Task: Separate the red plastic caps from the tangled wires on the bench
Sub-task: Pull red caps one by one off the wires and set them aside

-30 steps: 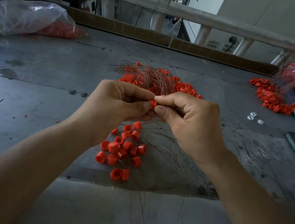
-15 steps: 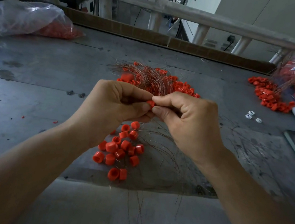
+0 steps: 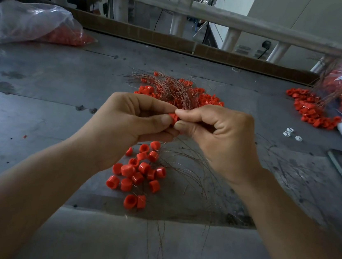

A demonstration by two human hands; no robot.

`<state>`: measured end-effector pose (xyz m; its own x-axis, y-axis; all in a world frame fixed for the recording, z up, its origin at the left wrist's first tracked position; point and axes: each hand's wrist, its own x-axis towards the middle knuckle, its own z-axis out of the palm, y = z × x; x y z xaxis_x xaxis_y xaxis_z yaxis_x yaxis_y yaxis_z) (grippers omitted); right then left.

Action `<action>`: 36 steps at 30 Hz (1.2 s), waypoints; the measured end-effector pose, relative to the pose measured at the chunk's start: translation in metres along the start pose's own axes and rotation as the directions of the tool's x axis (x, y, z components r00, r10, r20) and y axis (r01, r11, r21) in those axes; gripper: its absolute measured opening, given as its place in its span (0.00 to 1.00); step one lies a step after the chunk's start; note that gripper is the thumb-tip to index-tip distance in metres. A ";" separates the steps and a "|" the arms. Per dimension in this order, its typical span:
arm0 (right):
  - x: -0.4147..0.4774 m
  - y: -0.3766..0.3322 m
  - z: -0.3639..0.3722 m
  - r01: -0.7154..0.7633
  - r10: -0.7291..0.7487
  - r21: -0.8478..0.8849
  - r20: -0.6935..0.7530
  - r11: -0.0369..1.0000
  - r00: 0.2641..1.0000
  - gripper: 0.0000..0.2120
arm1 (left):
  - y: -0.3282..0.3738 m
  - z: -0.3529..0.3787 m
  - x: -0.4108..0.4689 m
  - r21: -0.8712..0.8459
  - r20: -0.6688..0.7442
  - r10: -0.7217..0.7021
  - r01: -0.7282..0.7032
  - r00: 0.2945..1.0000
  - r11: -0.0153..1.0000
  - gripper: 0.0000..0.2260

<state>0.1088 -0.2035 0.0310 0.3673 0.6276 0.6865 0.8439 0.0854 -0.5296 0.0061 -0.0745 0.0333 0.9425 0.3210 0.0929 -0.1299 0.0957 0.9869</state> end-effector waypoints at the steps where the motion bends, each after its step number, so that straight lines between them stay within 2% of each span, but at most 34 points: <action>1: 0.001 0.001 0.000 -0.004 0.004 0.025 0.009 1.000 1.000 0.11 | 0.001 0.000 0.000 -0.001 0.003 -0.003 0.003 1.000 1.000 0.09; 7: 0.004 0.003 -0.003 -0.025 0.018 0.125 0.056 0.992 0.998 0.16 | 0.004 -0.001 -0.001 -0.012 0.020 -0.039 0.039 0.999 0.999 0.09; 18: 0.002 0.004 0.001 0.028 -0.031 0.103 0.028 0.994 0.999 0.12 | 0.001 0.001 -0.001 -0.015 0.033 -0.033 0.033 0.999 0.999 0.07; 20: 0.003 0.004 0.000 -0.002 -0.007 0.147 0.059 0.989 0.998 0.14 | 0.002 -0.001 -0.001 -0.020 0.062 -0.030 0.031 0.998 0.999 0.08; 22: 0.005 0.002 -0.001 -0.018 0.006 0.104 0.116 0.994 0.993 0.17 | 0.003 -0.004 -0.001 -0.039 0.100 -0.033 0.037 0.994 0.999 0.10; 25: 0.006 -0.001 -0.004 -0.032 0.022 0.040 0.236 0.999 0.971 0.14 | 0.002 -0.005 -0.001 -0.057 0.137 -0.044 0.052 0.990 0.997 0.15; 30: 0.007 -0.007 -0.001 -0.042 0.044 -0.012 0.260 0.999 0.965 0.24 | 0.002 0.000 -0.003 -0.104 0.156 -0.012 0.028 0.988 0.994 0.16; 32: 0.006 -0.007 -0.001 -0.045 0.055 -0.045 0.273 0.998 0.961 0.22 | 0.003 0.004 -0.005 0.014 0.139 0.064 -0.066 0.988 0.998 0.20; 34: 0.004 -0.005 0.000 -0.038 0.060 -0.078 0.292 0.996 0.954 0.14 | 0.003 0.007 -0.007 0.165 0.114 0.152 -0.169 0.982 0.972 0.23; 36: 0.002 -0.006 0.001 -0.039 0.066 -0.095 0.304 0.995 0.950 0.08 | 0.002 0.008 -0.008 0.190 0.107 0.178 -0.195 0.978 0.962 0.26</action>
<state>0.1045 -0.2019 0.0352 0.2860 0.8372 0.4662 0.8623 -0.0126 -0.5063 0.0008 -0.0846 0.0358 0.9320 0.2300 0.2803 -0.2507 -0.1497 0.9564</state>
